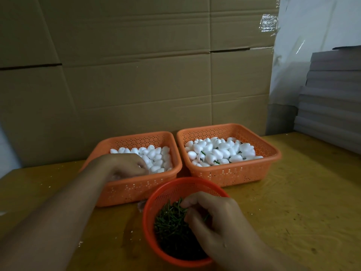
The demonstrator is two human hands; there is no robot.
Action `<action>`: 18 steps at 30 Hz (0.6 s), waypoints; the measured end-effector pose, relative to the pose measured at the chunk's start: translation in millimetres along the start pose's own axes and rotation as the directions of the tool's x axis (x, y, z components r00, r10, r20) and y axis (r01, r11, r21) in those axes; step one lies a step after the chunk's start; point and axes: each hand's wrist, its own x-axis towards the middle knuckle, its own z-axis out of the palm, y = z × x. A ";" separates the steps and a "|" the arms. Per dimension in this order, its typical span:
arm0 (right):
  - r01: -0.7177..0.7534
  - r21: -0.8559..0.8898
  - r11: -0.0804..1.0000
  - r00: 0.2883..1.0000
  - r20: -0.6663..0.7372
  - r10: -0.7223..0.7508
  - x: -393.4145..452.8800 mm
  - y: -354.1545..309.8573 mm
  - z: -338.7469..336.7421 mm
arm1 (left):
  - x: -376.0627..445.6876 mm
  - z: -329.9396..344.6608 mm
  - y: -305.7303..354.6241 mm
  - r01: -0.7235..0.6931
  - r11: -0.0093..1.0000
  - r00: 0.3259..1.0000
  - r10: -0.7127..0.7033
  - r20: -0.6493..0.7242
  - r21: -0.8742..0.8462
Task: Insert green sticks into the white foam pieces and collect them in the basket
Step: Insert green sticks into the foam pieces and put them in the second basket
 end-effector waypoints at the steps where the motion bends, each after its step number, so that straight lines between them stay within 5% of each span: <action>1: -0.002 0.002 1.000 1.000 0.003 0.002 -0.1 0.2 0.0 | -0.9 0.6 1.7 -0.025 1.000 1.000 0.025 0.019 0.016; 5: -0.003 0.006 1.000 1.000 0.002 0.003 -0.1 0.0 -0.3 | -1.1 2.9 -0.2 -0.097 0.994 0.995 0.098 -0.017 0.040; 12: 0.018 -0.002 1.000 1.000 -0.003 -0.018 -0.1 0.7 -1.5 | 2.1 12.9 -12.3 -0.180 0.968 0.959 0.134 -0.251 -0.172; 18: 0.014 -0.004 1.000 1.000 0.003 -0.014 -0.5 2.5 0.4 | -13.7 7.3 -11.0 -0.412 0.753 0.806 0.038 -0.591 -0.514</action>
